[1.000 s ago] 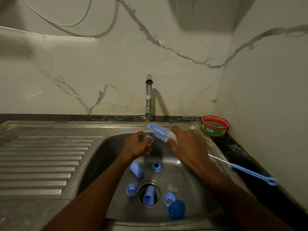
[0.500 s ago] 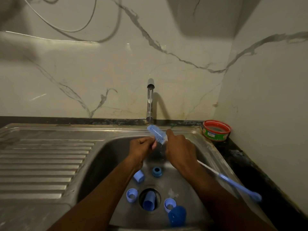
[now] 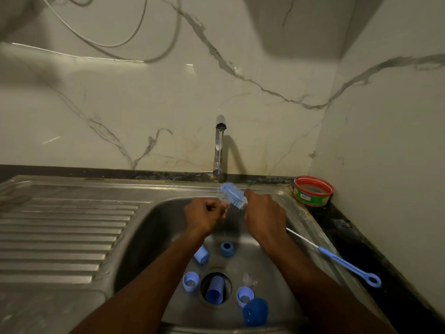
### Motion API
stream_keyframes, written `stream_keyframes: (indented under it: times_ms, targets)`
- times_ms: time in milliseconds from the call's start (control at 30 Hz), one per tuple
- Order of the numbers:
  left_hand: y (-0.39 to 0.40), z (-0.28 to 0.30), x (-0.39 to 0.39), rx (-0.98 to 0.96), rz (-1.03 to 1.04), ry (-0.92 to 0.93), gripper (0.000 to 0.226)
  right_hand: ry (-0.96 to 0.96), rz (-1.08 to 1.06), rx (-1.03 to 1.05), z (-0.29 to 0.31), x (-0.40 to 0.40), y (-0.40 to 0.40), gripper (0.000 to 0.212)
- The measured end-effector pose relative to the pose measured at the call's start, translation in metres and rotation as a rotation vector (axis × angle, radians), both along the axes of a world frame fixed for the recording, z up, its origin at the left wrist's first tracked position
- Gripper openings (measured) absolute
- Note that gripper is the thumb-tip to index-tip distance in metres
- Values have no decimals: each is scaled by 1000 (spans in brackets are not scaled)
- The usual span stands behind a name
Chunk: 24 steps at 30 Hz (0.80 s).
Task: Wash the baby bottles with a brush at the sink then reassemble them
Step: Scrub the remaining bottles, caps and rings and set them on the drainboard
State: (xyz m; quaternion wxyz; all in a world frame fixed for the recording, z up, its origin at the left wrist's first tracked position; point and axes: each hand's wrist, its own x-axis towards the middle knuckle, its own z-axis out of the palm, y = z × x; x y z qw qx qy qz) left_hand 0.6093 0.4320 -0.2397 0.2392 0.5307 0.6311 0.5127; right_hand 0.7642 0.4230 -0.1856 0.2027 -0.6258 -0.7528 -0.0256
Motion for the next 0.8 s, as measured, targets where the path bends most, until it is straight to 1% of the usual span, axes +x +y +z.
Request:
stream_keyframes:
  times_ms: [100, 167, 267, 333, 400, 533, 600, 667, 700, 800]
  targets:
    - [2, 0, -6, -27, 83, -80, 22, 29, 22, 21, 0, 4, -4, 42]
    - [4, -1, -10, -34, 117, -86, 21, -9, 62, 5, -6, 1, -9, 45]
    - [3, -1, -8, -9, 75, -75, 16, -30, 51, -30, -12, -6, -9, 49]
    - [2, -1, -5, 23, 23, -5, 17, 2, 39, -21, -11, -9, -2, 47]
    - [1, 0, -4, 23, -2, 9, 18, 32, 8, -25, -6, -7, 2, 45]
    - [3, 1, -8, -3, 69, -122, 18, 106, -15, -51, 1, 2, 1, 40]
    - [5, -2, -9, -24, 93, -180, 15, 69, 28, -47, 0, -1, -7, 45]
    - [7, -5, -10, -42, 75, -217, 11, -32, 76, -42, -4, -9, -15, 52]
    - [8, -6, -10, -47, 52, -234, 10, -50, 79, -39, -6, -12, -16, 54]
    - [6, -6, -7, -45, -16, -294, 11, -22, 40, -11, -2, -15, -9, 52]
